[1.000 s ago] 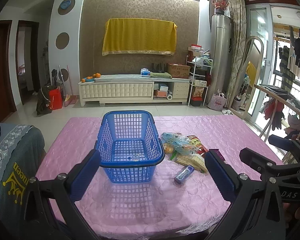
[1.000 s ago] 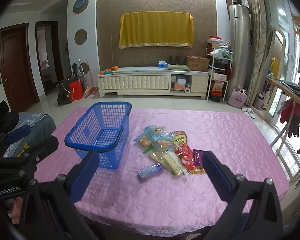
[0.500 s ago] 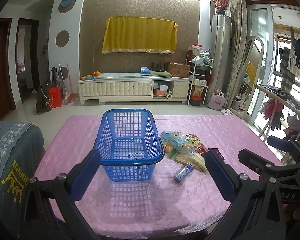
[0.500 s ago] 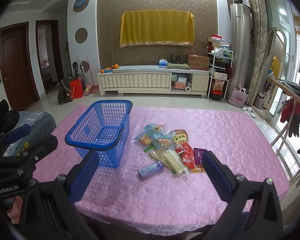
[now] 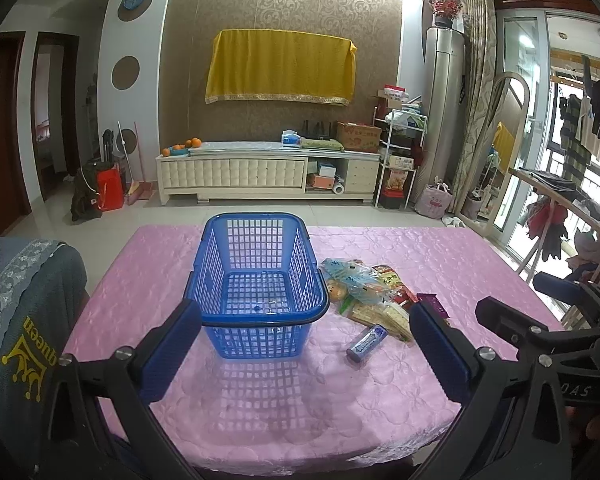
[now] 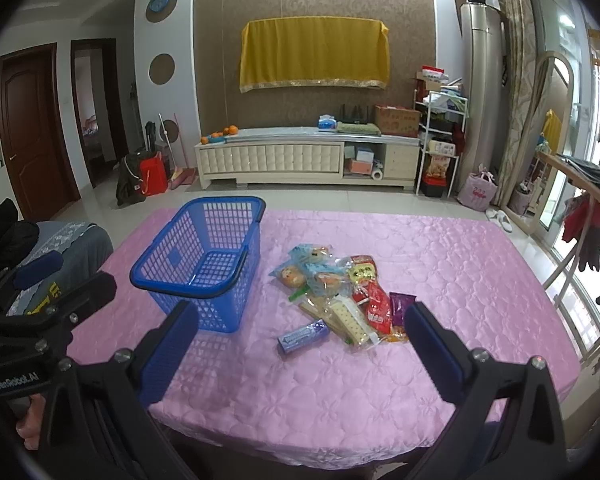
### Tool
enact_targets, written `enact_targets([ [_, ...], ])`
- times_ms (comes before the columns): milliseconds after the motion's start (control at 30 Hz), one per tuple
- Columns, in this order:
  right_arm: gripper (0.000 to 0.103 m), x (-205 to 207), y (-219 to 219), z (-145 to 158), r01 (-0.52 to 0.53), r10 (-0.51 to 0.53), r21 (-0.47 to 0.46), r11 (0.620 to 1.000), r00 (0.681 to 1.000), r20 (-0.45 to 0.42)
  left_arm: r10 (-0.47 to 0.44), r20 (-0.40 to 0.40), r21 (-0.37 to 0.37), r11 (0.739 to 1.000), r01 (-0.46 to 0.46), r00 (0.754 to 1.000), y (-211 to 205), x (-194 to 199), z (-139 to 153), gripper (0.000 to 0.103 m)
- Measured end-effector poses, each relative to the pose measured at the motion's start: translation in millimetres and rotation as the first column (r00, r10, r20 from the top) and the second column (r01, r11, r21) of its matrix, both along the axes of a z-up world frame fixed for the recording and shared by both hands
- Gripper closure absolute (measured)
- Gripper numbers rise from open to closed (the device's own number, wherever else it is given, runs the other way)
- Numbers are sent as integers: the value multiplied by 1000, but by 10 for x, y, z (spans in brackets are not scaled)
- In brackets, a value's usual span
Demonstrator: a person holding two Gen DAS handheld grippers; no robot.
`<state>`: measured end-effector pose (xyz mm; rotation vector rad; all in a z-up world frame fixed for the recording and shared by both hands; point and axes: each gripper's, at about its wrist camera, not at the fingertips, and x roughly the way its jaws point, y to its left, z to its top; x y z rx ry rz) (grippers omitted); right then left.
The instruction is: Organize snacks
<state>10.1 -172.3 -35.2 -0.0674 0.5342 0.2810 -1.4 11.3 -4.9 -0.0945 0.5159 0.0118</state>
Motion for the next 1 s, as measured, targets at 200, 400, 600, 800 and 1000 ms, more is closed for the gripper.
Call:
enact_targets([
  [200, 0, 9, 33, -17, -7, 7, -8, 1000, 1000, -3, 2, -8, -9, 1000, -2, 1000, 18, 3, -27, 0],
  [400, 0, 40, 68, 5, -12, 12, -15, 1000, 1000, -1, -2, -15, -21, 1000, 2, 1000, 43, 16, -9, 0],
  [600, 0, 126, 24, 93, -7, 7, -11, 1000, 1000, 18, -28, -12, -8, 1000, 28, 1000, 12, 127, 80, 0],
  [800, 0, 343, -223, 187, 81, -81, 1, 997, 996, 28, -108, -46, -27, 994, 107, 993, -118, 465, 137, 0],
  [1000, 0, 708, -575, 155, 111, -105, 67, 992, 991, -81, -210, -94, -41, 978, 207, 973, -384, 888, 111, 0],
])
